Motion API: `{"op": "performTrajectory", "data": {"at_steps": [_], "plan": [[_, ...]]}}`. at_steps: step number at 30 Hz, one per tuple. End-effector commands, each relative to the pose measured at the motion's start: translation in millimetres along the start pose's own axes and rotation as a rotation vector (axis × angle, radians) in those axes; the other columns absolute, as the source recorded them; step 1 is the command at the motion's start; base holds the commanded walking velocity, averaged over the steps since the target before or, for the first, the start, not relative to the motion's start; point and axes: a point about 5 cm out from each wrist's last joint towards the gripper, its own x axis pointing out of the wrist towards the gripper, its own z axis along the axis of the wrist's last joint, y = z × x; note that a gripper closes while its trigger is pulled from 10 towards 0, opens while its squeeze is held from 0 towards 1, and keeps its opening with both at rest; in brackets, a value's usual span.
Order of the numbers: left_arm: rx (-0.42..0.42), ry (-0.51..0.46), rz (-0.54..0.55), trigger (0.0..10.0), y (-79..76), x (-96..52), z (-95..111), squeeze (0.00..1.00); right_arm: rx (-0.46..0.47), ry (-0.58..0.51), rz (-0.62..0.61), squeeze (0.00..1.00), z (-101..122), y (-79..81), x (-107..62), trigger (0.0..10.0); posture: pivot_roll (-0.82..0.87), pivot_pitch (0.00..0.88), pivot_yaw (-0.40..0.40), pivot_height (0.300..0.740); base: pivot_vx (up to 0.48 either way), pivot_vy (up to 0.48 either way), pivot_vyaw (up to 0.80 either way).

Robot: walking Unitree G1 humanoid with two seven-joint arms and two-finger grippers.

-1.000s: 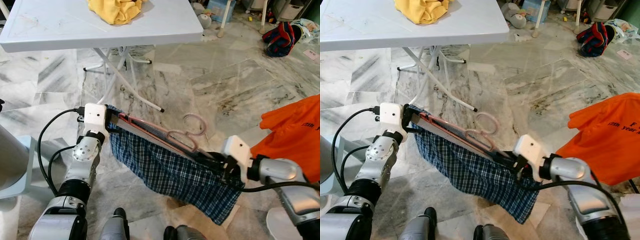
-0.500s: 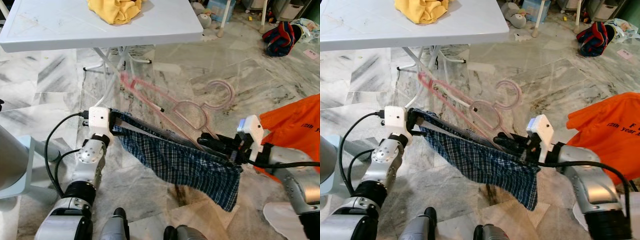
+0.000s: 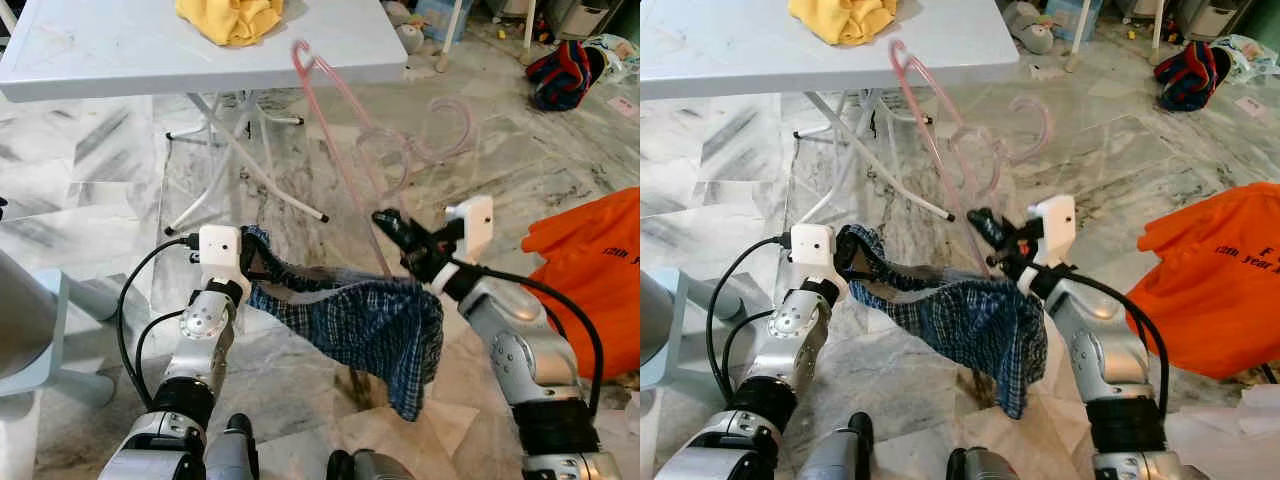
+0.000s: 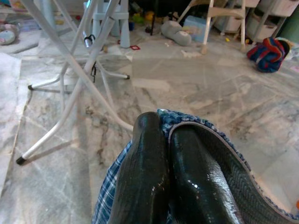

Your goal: Hang hanger

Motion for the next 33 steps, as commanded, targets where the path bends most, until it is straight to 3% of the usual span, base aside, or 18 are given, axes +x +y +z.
{"op": "performTrajectory", "data": {"at_steps": [1, 4, 7, 11, 12, 13, 15, 16, 17, 18, 19, 21, 22, 23, 26, 29, 31, 33], "plan": [[-0.027, 0.006, -0.033, 0.0, -8.4, -3.0, -3.7, 0.0, -0.002, -0.067, -0.109, 0.0, 5.8, -5.8, 3.2, 10.0, 0.05, 0.251, -0.114, 0.74, 0.0, 0.0, 0.0], [-0.076, -0.004, -0.083, 0.0, -21.0, -3.1, -2.8, 0.0, 0.02, -0.152, -0.259, 0.0, 13.3, -9.7, 13.5, 10.0, 0.05, 0.25, -0.114, 0.74, 0.0, 0.0, 0.0], [-0.128, -0.017, -0.139, 0.0, -33.6, -2.2, 0.4, 0.0, 0.062, -0.178, -0.28, 0.0, 16.5, -4.5, 25.6, 10.0, 0.05, 0.249, -0.111, 0.74, 0.0, 0.0, 0.0], [-0.161, -0.043, -0.242, 0.0, -53.5, -0.1, 9.1, 0.0, 0.327, -0.182, -0.254, 0.0, 9.7, 4.5, 41.3, 10.0, 0.05, 0.247, -0.111, 0.74, 0.0, 0.0, 0.0], [-0.161, -0.043, -0.242, 0.0, -53.5, -0.1, 9.1, 0.0, 0.327, -0.182, -0.254, 0.0, 9.7, 4.5, 41.3, 10.0, 0.05, 0.247, -0.111, 0.74, 0.0, 0.0, 0.0], [-0.177, -0.064, -0.301, 0.0, -62.7, -0.1, 15.6, 0.0, 0.445, -0.201, -0.222, 0.0, 6.5, 9.1, 45.7, 10.0, 0.06, 0.245, -0.113, 0.74, 0.0, 0.0, 0.0], [-0.181, -0.07, -0.321, 0.0, -65.5, -0.4, 17.8, 0.0, 0.473, -0.208, -0.214, 0.0, 5.7, 10.1, 47.0, 10.0, 0.06, 0.245, -0.113, 0.74, 0.0, 0.0, 0.0], [-0.195, -0.082, -0.379, 0.0, -72.8, -1.9, 22.6, 0.0, 0.434, -0.224, -0.109, 0.0, 7.0, 19.0, 47.8, 10.0, 0.06, 0.245, -0.114, 0.74, 0.0, 0.0, 0.0], [-0.197, -0.086, -0.392, 0.0, -74.6, -2.4, 24.3, 0.0, 0.19, -0.186, -0.099, 0.0, 7.2, 22.6, 47.9, 10.0, 0.07, 0.246, -0.114, 0.74, 0.0, 0.0, 0.0], [-0.202, -0.091, -0.409, 0.0, -76.6, -3.3, 26.7, 0.0, -0.161, -0.163, -0.076, 0.0, 7.2, 27.9, 46.6, 10.0, 0.07, 0.245, -0.114, 0.74, 0.0, 0.0, 0.0], [-0.207, -0.093, -0.418, 0.0, -77.4, -3.8, 27.6, 0.0, -0.226, -0.171, -0.085, 0.0, 7.7, 27.1, 45.4, 10.0, 0.07, 0.245, -0.114, 0.74, 0.0, 0.0, 0.0], [-0.21, -0.086, -0.44, 0.0, -79.4, -5.5, 28.2, 0.0, -0.312, -0.194, -0.234, 0.0, 15.6, 9.2, 42.0, 10.0, 0.07, 0.246, -0.112, 0.74, 0.0, 0.0, 0.0], [-0.21, -0.086, -0.44, 0.0, -79.4, -5.5, 28.2, 0.0, -0.312, -0.194, -0.234, 0.0, 15.6, 9.2, 42.0, 10.0, 0.07, 0.246, -0.112, 0.74, 0.0, 0.0, 0.0], [-0.21, -0.078, -0.449, 0.0, -80.1, -6.5, 27.3, 0.0, -0.399, -0.207, -0.288, 0.0, 21.7, 2.7, 40.4, 10.0, 0.07, 0.248, -0.109, 0.74, 0.0, 0.0, 0.0], [-0.213, -0.069, -0.459, 0.0, -80.9, -7.8, 26.3, 0.0, -0.31, -0.237, -0.342, 0.0, 28.4, -5.3, 40.6, 10.0, 0.07, 0.248, -0.107, 0.74, 0.0, 0.0, 0.0], [-0.228, -0.061, -0.477, 0.0, -83.8, -8.5, 27.5, 0.0, 0.087, -0.236, -0.429, 0.0, 23.4, -18.2, 45.4, 10.0, 0.06, 0.248, -0.1, 0.74, 0.0, 0.0, 0.0], [-0.232, -0.061, -0.482, 0.0, -86.3, -7.6, 29.1, 0.0, 0.422, -0.254, -0.451, 0.0, 15.6, -22.2, 49.7, 10.0, 0.06, 0.246, -0.099, 0.74, 0.0, 0.0, 0.0], [-0.234, -0.064, -0.484, 0.0, -88.2, -6.5, 31.0, 0.0, 0.61, -0.265, -0.433, 0.0, 9.5, -20.3, 54.1, 10.0, 0.05, 0.246, -0.098, 0.74, 0.0, 0.0, 0.0]]}}
